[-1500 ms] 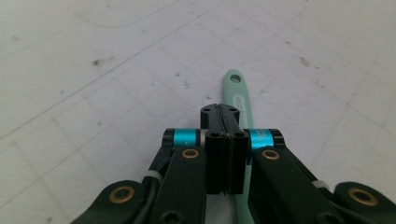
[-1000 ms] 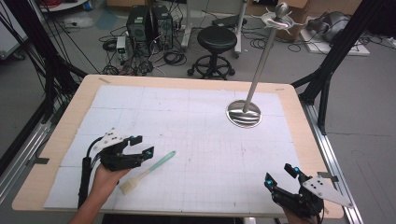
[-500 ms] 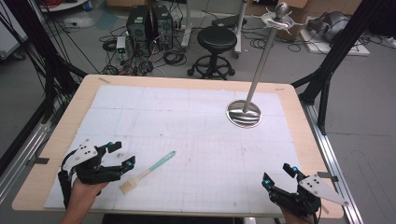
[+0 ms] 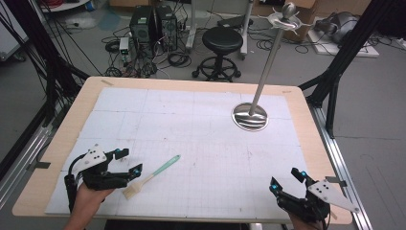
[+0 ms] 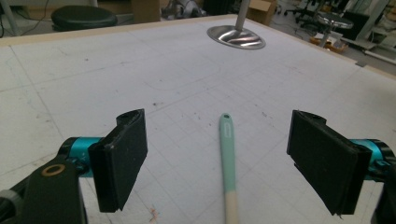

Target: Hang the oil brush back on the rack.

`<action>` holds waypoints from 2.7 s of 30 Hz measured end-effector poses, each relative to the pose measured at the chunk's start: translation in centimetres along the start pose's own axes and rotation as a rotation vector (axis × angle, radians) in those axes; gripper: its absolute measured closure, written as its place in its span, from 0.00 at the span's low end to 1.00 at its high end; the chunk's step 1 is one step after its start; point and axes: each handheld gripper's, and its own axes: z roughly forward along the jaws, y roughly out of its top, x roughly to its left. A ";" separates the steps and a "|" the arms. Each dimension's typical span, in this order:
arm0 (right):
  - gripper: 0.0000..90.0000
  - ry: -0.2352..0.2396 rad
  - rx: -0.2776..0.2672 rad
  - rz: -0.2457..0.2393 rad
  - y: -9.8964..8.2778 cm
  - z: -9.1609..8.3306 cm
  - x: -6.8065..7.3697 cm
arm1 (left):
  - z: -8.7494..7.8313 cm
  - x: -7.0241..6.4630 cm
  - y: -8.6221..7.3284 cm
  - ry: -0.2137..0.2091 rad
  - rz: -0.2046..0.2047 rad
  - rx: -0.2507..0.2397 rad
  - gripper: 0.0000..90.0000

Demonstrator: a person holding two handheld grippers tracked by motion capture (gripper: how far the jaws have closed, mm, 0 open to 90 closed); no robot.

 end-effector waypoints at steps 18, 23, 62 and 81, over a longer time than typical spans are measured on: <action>0.22 0.009 0.000 -0.011 0.0 0.0 0.1 | 3.9 -1.1 -1.4 -0.072 0.015 0.318 0.47; 0.22 0.008 0.002 -0.014 0.0 0.0 0.3 | 4.9 -1.7 -1.6 -0.062 0.077 0.380 0.63; 0.22 0.016 0.007 -0.009 0.0 0.2 0.3 | 5.0 -1.9 -1.2 -0.028 0.029 0.300 0.91; 0.19 0.251 0.025 0.037 2.0 6.0 5.4 | 3.3 -7.0 4.1 -0.140 0.116 -0.017 0.91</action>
